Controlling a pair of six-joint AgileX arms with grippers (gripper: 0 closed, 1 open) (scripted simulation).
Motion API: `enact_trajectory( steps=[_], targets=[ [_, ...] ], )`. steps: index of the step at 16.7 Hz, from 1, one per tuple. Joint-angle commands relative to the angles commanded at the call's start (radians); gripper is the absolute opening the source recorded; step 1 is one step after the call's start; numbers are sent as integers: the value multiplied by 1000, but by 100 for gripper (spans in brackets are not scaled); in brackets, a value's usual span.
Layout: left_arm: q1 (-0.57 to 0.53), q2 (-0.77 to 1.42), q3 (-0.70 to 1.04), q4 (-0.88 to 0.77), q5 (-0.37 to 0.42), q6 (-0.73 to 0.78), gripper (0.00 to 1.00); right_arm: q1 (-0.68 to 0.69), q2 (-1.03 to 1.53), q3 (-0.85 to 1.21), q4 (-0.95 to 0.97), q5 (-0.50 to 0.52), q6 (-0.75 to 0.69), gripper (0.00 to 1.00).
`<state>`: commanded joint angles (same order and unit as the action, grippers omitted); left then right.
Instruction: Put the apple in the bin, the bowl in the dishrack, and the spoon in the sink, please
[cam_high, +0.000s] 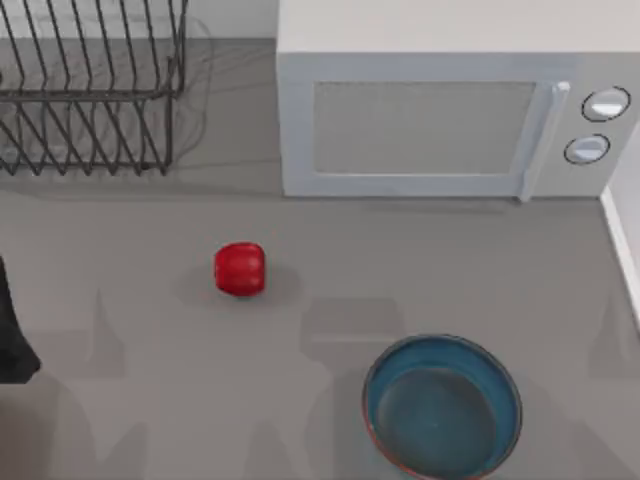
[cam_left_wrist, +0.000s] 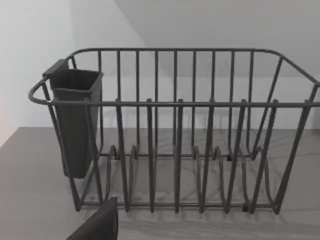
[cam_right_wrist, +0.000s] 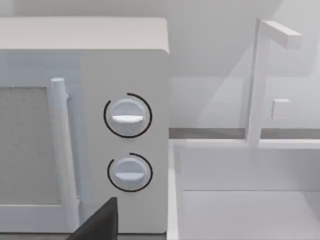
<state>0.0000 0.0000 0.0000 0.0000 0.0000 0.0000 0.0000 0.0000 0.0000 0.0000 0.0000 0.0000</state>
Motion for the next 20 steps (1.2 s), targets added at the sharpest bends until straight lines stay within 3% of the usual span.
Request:
enact_trajectory(
  steps=[5,9,20],
  targets=[
    [-11,54,44,-32,2,-14,100,0,0,0,0,0,0,100],
    [-51,250,207,-149,7,-64,100,0,0,0,0,0,0,100],
    [-255,1224,1031,-711,24,-305,100,0,0,0,0,0,0,100]
  ],
)
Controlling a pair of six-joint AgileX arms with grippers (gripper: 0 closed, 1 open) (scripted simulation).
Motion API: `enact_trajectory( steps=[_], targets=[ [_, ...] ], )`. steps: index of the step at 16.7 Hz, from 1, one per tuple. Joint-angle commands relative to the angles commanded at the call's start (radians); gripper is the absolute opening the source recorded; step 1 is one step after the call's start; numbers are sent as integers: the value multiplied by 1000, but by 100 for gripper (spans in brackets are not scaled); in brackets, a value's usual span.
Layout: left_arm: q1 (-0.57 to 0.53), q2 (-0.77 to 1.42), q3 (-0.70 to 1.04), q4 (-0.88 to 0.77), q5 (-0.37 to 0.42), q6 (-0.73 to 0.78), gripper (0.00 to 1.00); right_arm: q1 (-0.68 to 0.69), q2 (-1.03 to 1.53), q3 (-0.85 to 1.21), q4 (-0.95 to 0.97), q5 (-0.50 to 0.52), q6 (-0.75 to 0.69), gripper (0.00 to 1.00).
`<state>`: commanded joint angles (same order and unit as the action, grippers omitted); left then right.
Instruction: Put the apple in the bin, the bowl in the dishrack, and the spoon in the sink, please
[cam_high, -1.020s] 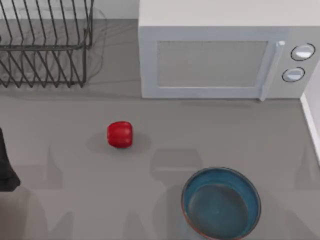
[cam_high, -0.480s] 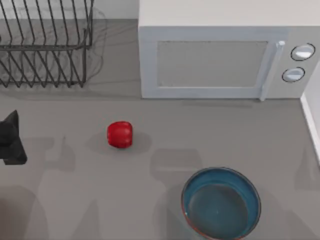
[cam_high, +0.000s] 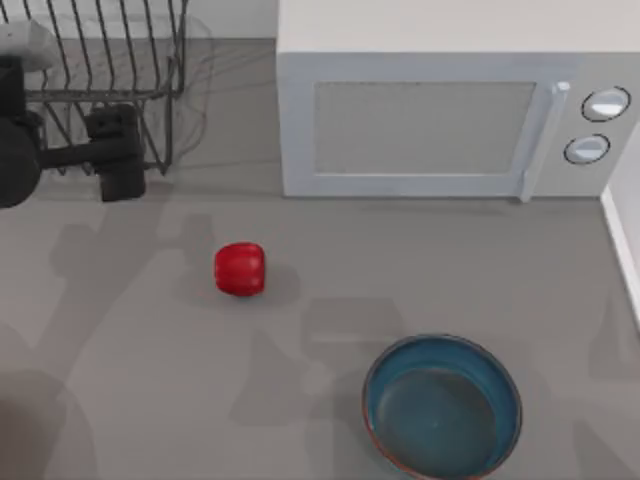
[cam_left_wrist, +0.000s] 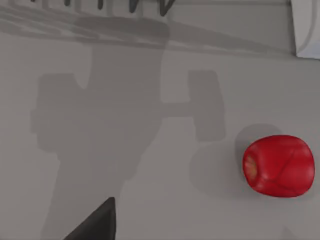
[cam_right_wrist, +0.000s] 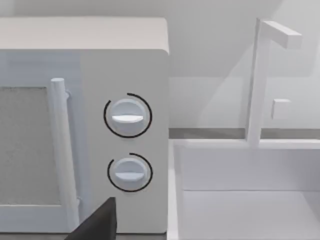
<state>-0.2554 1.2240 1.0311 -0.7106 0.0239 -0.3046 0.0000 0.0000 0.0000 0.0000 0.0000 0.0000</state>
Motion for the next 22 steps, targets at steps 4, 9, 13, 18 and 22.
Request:
enact_trajectory(
  steps=[4,9,13,18,22],
  targets=[
    [-86,383,323,-219,2,-93,100,0,0,0,0,0,0,100],
    [-179,779,656,-445,1,-190,100,0,0,0,0,0,0,100],
    [-227,975,818,-557,-1,-238,100,0,0,0,0,0,0,100],
    [-238,1018,853,-581,-1,-249,100,0,0,0,0,0,0,100],
    [-234,1019,833,-562,-1,-246,100,0,0,0,0,0,0,100]
  ],
)
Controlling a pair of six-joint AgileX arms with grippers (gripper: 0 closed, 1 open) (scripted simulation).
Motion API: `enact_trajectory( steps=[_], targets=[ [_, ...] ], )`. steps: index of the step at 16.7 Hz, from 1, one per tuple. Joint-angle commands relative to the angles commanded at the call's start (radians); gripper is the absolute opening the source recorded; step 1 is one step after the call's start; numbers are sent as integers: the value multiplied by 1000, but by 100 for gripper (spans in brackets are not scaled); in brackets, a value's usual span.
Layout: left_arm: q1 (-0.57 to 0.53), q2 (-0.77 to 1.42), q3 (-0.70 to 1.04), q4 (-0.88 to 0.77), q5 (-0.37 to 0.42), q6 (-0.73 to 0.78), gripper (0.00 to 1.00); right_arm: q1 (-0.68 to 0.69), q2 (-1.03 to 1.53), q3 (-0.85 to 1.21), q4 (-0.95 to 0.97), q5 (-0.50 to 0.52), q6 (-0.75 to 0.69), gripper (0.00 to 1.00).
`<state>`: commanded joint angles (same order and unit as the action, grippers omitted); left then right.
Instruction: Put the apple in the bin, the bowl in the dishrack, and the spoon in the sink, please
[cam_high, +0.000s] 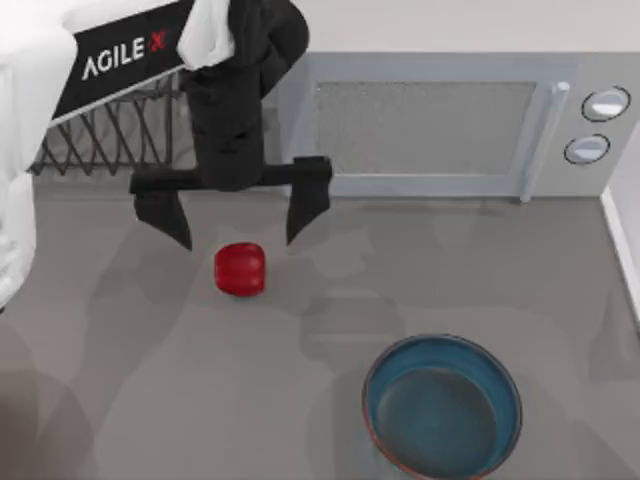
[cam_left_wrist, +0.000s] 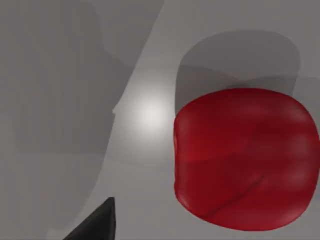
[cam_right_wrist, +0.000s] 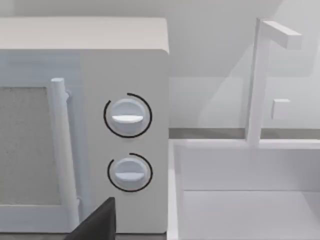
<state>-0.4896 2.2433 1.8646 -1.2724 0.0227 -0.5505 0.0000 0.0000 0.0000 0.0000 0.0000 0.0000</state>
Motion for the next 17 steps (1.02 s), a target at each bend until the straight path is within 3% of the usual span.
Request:
enact_trajectory(
  steps=[6,11,17],
  targets=[
    [-4,40,-162,209,1,-3,100,0,0,0,0,0,0,100],
    [-5,47,-183,232,1,-4,100,0,0,0,0,0,0,100],
    [-5,47,-183,232,1,-4,55,0,0,0,0,0,0,100]
  ],
)
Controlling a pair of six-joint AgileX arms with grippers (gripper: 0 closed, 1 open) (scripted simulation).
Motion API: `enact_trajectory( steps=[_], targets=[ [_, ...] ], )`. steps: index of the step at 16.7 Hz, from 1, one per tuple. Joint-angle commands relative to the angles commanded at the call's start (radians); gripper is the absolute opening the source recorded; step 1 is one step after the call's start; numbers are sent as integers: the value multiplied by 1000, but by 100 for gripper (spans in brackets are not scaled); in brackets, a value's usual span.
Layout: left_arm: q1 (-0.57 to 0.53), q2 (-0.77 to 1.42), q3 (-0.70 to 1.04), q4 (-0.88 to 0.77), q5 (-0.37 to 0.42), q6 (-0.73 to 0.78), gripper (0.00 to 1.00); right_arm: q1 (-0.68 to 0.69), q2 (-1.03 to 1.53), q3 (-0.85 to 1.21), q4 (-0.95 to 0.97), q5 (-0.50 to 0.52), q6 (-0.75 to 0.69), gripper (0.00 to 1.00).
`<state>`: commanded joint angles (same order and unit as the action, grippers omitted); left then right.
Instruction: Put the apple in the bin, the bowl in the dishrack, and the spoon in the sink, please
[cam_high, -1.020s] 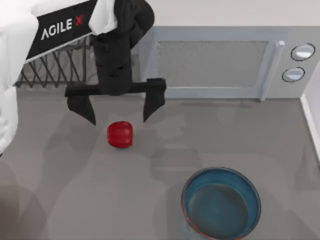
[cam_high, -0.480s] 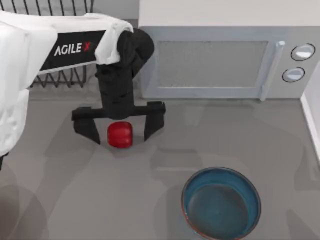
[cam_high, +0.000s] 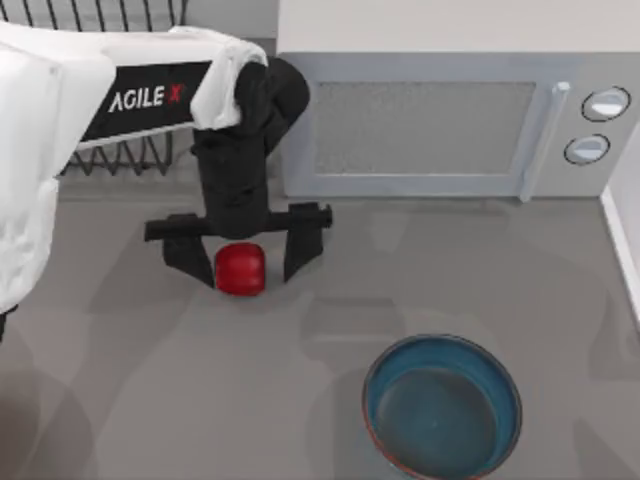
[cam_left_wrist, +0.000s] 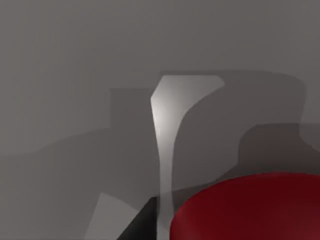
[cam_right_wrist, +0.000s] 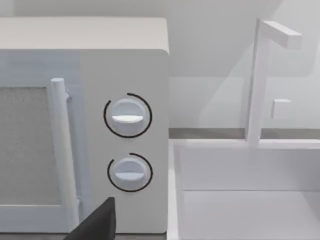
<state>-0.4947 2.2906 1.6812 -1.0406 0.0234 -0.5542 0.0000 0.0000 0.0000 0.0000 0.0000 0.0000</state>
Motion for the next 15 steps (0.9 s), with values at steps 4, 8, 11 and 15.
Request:
enact_trajectory(
  steps=[4,8,11,15],
  targets=[
    [0,0,0,0,0,0,25,0,0,0,0,0,0,100],
    [0,0,0,0,0,0,0,0,0,0,0,0,0,100],
    [0,0,0,0,0,0,0,0,0,0,0,0,0,100],
    [0,0,0,0,0,0,0,0,0,0,0,0,0,100]
  ],
)
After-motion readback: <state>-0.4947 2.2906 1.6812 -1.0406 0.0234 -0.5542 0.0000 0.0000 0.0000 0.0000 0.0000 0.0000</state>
